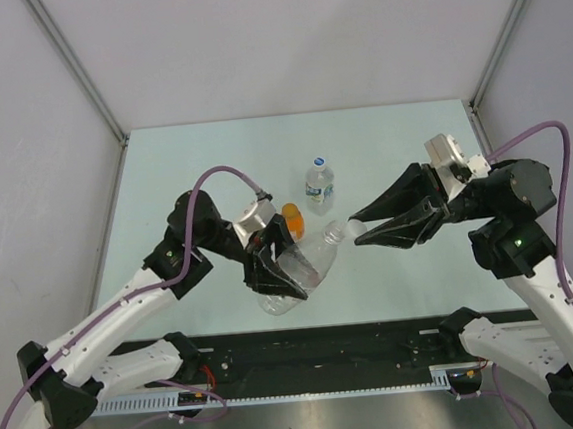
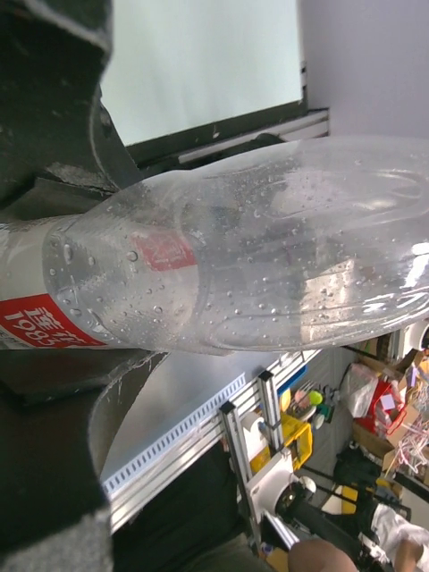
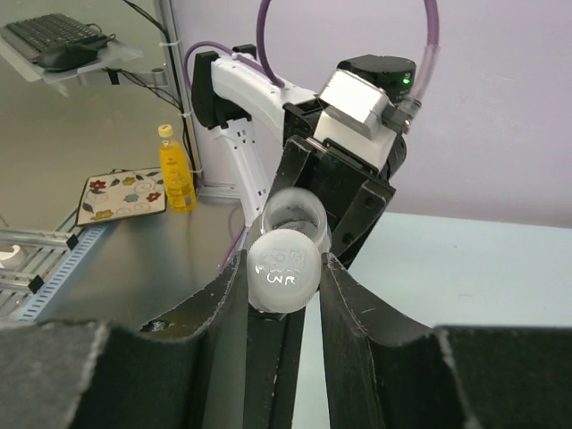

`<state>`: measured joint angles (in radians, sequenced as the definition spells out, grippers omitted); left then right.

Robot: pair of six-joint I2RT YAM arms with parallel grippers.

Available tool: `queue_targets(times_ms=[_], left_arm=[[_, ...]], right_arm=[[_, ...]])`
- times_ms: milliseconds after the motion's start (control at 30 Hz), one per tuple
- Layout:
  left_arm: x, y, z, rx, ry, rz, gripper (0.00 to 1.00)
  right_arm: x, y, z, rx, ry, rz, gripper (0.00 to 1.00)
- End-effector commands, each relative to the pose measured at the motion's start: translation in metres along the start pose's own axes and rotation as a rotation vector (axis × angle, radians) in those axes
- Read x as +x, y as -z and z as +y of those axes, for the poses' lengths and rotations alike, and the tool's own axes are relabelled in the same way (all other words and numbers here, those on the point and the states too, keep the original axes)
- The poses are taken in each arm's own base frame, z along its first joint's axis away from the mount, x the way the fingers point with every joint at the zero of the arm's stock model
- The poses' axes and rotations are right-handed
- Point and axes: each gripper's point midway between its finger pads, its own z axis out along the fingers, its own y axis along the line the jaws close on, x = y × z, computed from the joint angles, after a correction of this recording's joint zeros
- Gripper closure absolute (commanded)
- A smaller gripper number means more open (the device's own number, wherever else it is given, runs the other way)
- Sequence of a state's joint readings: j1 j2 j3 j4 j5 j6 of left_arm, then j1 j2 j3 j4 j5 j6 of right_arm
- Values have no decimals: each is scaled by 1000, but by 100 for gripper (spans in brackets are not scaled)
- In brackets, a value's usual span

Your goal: Unscrew the bottle caps

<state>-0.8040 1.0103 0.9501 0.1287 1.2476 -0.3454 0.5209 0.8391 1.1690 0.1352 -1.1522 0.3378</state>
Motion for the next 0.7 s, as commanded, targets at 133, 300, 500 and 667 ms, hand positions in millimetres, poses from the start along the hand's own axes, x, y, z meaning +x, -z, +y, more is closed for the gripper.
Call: queue_targets(times_ms=[133,300,500,667], left_arm=[[-18,11,-2,-48,-197,-51,100],[-20,24,29,-287,-199,-86,100],[-25,51,75,-618,-160,-155,100],[-28,72,98,-804,-107,-167,100]], right_arm=[[-22,15,-14,178,42,-69,100],[-27,64,-98,758,31,-156,100],[57,177,-200,1558,-163,-13,100],[128,229,-226,1857,-229,44,100]])
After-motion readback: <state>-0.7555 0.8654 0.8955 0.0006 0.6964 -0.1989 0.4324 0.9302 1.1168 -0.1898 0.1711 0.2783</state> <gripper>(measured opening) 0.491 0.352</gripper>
